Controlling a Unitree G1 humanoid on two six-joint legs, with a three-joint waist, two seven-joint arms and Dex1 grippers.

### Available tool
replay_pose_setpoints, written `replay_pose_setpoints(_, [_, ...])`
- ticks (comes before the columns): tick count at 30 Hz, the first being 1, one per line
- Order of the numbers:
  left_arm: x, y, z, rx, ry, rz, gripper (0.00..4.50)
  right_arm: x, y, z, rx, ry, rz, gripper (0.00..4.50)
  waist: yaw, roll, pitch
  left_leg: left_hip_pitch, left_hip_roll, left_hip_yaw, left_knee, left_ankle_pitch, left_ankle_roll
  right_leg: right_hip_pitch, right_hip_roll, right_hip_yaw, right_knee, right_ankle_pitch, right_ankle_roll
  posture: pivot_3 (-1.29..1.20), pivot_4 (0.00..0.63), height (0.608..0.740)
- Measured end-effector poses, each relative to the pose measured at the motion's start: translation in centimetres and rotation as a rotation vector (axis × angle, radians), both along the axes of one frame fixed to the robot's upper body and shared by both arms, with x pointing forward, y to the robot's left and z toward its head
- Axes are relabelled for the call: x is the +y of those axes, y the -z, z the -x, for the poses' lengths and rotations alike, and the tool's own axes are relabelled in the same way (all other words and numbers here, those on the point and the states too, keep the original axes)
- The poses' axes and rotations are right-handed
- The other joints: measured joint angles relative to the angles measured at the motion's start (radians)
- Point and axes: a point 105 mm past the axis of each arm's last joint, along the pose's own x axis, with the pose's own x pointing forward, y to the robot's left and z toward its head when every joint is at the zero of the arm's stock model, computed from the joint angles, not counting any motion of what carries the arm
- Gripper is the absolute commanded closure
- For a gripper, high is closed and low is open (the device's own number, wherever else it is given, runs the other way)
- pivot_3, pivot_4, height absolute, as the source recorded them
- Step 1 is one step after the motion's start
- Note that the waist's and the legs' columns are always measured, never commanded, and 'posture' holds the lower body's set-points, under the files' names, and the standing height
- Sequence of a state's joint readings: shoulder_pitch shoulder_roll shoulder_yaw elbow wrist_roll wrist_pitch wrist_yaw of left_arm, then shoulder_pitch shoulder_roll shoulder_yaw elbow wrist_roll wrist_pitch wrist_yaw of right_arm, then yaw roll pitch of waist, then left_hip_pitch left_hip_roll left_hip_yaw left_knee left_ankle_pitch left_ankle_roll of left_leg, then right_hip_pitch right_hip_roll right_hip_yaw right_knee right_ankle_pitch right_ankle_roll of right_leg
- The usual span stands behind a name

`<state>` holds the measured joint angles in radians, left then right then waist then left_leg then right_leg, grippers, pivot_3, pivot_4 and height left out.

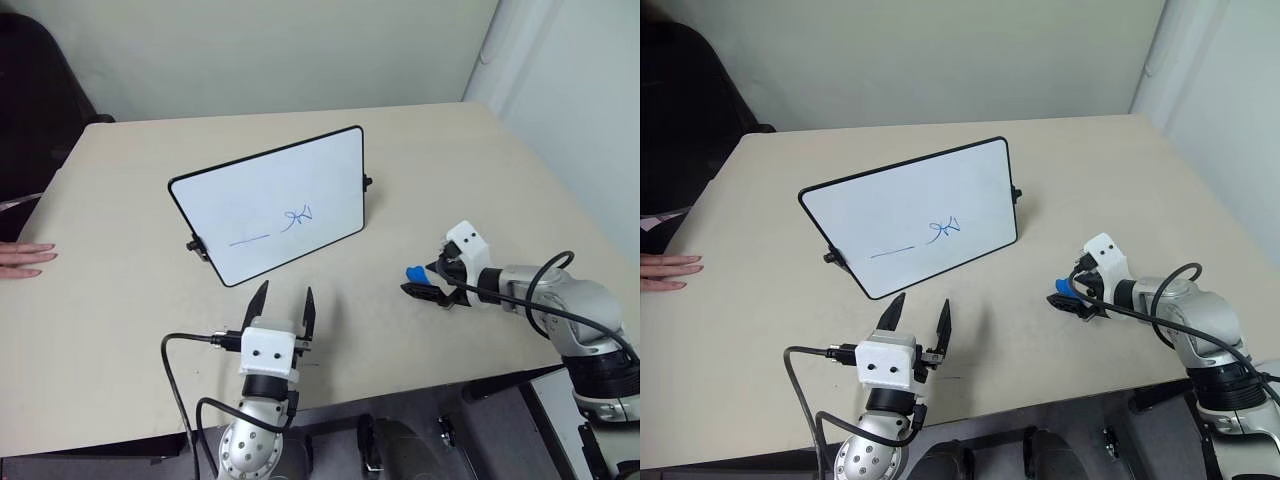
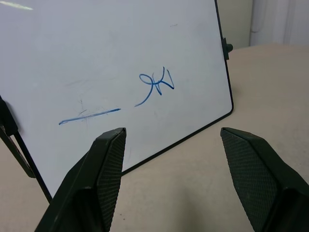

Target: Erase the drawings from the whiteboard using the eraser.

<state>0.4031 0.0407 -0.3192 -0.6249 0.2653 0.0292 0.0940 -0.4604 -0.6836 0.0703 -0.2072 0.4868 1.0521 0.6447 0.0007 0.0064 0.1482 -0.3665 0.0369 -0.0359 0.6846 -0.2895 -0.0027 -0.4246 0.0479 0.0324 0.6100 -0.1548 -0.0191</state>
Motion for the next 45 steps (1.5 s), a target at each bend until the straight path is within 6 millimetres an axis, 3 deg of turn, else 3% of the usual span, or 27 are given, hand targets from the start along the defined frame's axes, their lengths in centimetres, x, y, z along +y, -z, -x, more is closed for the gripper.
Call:
replay_pose_setpoints(9, [-0.1, 0.1, -0.2, 0.000, 0.005, -0.002, 1.08, -0.9, 1.5, 0.5, 0.057, 0.018, 0.049, 0.01, 0.000, 0.000, 0.000, 0.000, 0.000, 0.000, 0.000, 0.000, 0.000, 0.000, 0.000, 0.000, 0.000, 0.000, 0.000, 0.00, 0.150, 0.740])
replay_pose_setpoints(20, [-0.2, 0.1, -0.3, 0.001, 0.011, -0.003, 1.08, -0.8, 1.9, 0.8, 0.065, 0.001, 0.061, 3.68, 0.000, 0.000, 0.000, 0.000, 0.000, 0.000, 0.000, 0.000, 0.000, 0.000, 0.000, 0.000, 0.000, 0.000, 0.000, 0.00, 0.150, 0.740])
replay_pose_setpoints(22, [-0.3, 0.1, -0.3, -0.001, 0.012, -0.003, 1.08, -0.7, 1.9, 0.9, 0.067, -0.012, 0.057, 4.03, 0.000, 0.000, 0.000, 0.000, -0.001, 0.000, 0.000, 0.000, 0.000, 0.000, 0.000, 0.000, 0.000, 0.000, 0.000, 0.00, 0.150, 0.740])
replay_pose_setpoints(32, [-0.3, 0.0, -0.4, -0.004, 0.011, -0.001, 1.08, 0.9, 1.2, 1.1, 0.003, -0.086, 0.024, 4.12, 0.000, 0.000, 0.000, 0.000, -0.002, 0.000, 0.000, 0.000, 0.000, 0.000, 0.000, 0.000, 0.000, 0.000, 0.000, 0.00, 0.150, 0.740])
replay_pose_setpoints(37, [-0.1, 0.3, -0.3, 0.005, 0.001, 0.001, 1.08, 4.0, -1.4, 0.0, -0.151, -0.137, -0.090, 4.12, -0.005, 0.000, 0.000, 0.001, -0.001, 0.000, 0.000, 0.000, 0.000, 0.000, 0.000, 0.000, 0.001, 0.000, 0.000, 0.00, 0.150, 0.740])
replay_pose_setpoints(41, [0.2, 0.4, -0.2, 0.011, -0.009, 0.010, 1.08, 7.8, -4.6, -1.3, -0.304, -0.196, -0.192, 4.12, -0.007, 0.000, 0.000, 0.001, 0.000, -0.001, 0.000, 0.000, 0.000, -0.001, 0.000, 0.000, 0.001, 0.001, -0.001, 0.00, 0.150, 0.740])
replay_pose_setpoints(45, [0.6, 0.4, -0.1, 0.015, -0.025, 0.020, 1.08, 10.5, -5.4, -2.4, -0.377, -0.223, -0.239, 4.12, 0.001, 0.000, 0.000, 0.000, 0.001, -0.002, -0.001, 0.000, 0.000, -0.002, 0.000, 0.000, 0.001, 0.001, -0.001, 0.00, 0.150, 0.740])
